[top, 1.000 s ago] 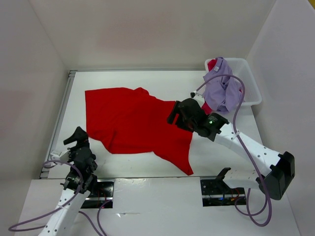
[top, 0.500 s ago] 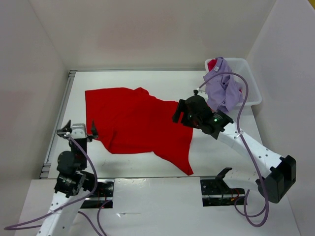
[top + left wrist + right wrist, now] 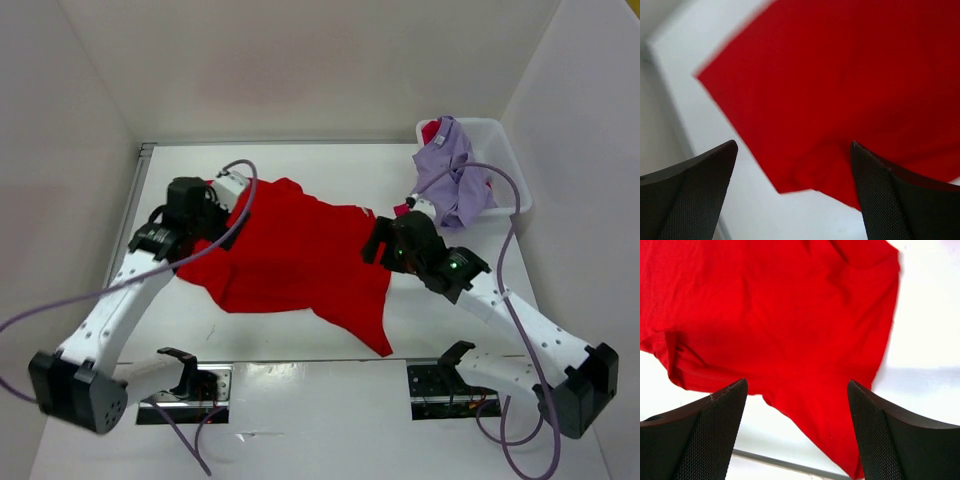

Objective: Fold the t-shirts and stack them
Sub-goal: Flatten out the tshirt

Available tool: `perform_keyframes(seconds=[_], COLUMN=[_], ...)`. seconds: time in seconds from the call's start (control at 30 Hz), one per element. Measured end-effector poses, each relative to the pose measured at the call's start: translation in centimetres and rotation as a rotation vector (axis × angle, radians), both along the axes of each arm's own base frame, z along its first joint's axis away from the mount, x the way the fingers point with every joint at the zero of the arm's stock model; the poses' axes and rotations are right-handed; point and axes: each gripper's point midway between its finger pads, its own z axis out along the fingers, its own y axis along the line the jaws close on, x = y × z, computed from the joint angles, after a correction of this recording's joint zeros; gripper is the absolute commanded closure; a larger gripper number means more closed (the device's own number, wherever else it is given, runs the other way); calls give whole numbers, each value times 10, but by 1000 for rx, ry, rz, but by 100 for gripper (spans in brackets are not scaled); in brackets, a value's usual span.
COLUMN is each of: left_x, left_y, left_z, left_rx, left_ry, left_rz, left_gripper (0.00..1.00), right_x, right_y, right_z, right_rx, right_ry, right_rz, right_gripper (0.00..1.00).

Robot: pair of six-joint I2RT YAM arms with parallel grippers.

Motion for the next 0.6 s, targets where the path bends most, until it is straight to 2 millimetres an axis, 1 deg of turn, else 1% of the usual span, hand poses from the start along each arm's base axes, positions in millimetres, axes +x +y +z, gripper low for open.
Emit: perform_keyframes(seconds=[0.03, 0.07, 0.13, 0.17, 0.23, 0.33, 0.4, 0.43, 0.5, 0.53, 0.6], left_x=[0, 0, 0, -1, -7, -13, -20, -24, -29, -31, -31], left_y=[-6, -10, -14, -13, -9, 5, 14, 18, 24, 26, 29], left_z=[-27, -46, -78, -90, -107, -133, -152, -160, -171, -177, -188], left_rx=[2, -3, 2, 3, 23, 95, 155, 180, 218, 232, 259], left_ry=[102, 176, 281, 310, 346, 374, 404, 422, 453, 468, 498], left_rz=[-19, -26, -30, -22, -7, 18, 23, 22, 17, 16, 14], left_gripper=[1, 1, 1, 1, 5, 6, 6, 6, 8, 10, 16], right_x=[-5, -7, -13, -16, -20, -24, -23, -21, -20, -20, -23], right_y=[-4, -7, -13, -16, -21, -23, -21, -19, -14, -12, -11], right_z=[0, 2, 7, 10, 15, 7, -4, -14, -38, -53, -78], right_rx=[11, 27, 59, 77, 113, 134, 123, 105, 61, 31, -23], right_ry=[-7, -18, -41, -54, -74, -53, -9, 26, 106, 155, 239], right_rz=[-8, -20, -47, -62, -92, -121, -133, -138, -141, -142, -144], right_gripper=[15, 15, 15, 15, 15, 15, 15, 15, 15, 15, 15])
